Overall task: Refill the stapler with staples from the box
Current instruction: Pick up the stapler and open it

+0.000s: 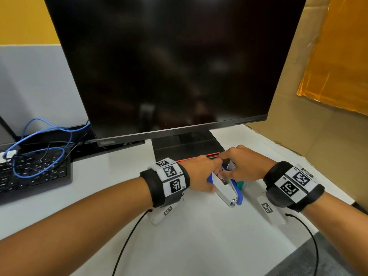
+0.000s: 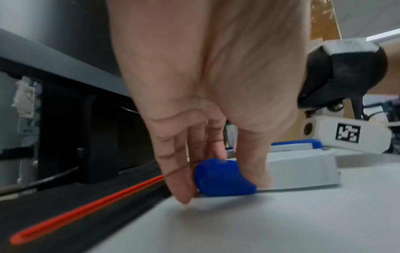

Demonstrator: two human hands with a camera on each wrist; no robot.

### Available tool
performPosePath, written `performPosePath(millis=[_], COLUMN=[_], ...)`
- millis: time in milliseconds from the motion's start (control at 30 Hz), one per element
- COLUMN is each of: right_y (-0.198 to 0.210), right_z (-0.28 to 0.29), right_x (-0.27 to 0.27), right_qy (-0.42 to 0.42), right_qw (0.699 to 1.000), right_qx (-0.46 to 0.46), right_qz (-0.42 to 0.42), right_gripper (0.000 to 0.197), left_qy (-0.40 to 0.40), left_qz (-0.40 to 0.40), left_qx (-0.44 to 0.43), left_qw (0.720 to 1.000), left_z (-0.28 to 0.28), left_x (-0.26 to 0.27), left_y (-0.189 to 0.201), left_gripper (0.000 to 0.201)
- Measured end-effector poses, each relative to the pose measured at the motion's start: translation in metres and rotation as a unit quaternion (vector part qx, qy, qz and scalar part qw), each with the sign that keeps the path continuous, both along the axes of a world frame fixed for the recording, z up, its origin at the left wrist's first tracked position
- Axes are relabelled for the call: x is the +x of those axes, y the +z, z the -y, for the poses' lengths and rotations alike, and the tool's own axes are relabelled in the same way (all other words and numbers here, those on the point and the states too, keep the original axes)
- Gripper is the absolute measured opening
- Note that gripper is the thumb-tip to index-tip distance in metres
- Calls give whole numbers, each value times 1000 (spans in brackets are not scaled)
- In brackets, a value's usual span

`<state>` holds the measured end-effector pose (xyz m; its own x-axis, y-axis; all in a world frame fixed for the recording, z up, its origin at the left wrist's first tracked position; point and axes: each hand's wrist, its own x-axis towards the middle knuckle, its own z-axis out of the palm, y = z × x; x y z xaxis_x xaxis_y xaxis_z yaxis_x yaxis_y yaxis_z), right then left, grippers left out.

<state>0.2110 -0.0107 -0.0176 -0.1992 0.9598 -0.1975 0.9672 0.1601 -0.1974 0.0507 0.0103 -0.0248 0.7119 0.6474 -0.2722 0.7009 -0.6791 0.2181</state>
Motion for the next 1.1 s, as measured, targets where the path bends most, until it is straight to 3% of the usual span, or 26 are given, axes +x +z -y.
performPosePath(millis=[233, 433, 733, 900, 1100], right_y=[7, 15, 22, 30, 33], right_z=[1, 1, 5, 8, 13], right_x=[1, 1, -11, -33, -56], right_qy=[19, 36, 47, 94, 142], right_qw=[999, 997, 995, 994, 986], right_qx=[21, 26, 36, 49, 68], right_qz=[46, 62, 83, 14, -48], right_gripper=[28, 30, 42, 49, 36], left_qy=[-8, -1, 1, -14, -34], left_qz=[-64, -15, 66, 49, -4], left_qx=[0, 16, 32, 81, 117], left_qw=[998, 1000, 997, 995, 993], left_z=[0, 6, 21, 31, 46], left_x=[1, -12, -44, -65, -88], left_y=[19, 27, 50, 65, 76], left_gripper=[58, 40, 36, 35, 40])
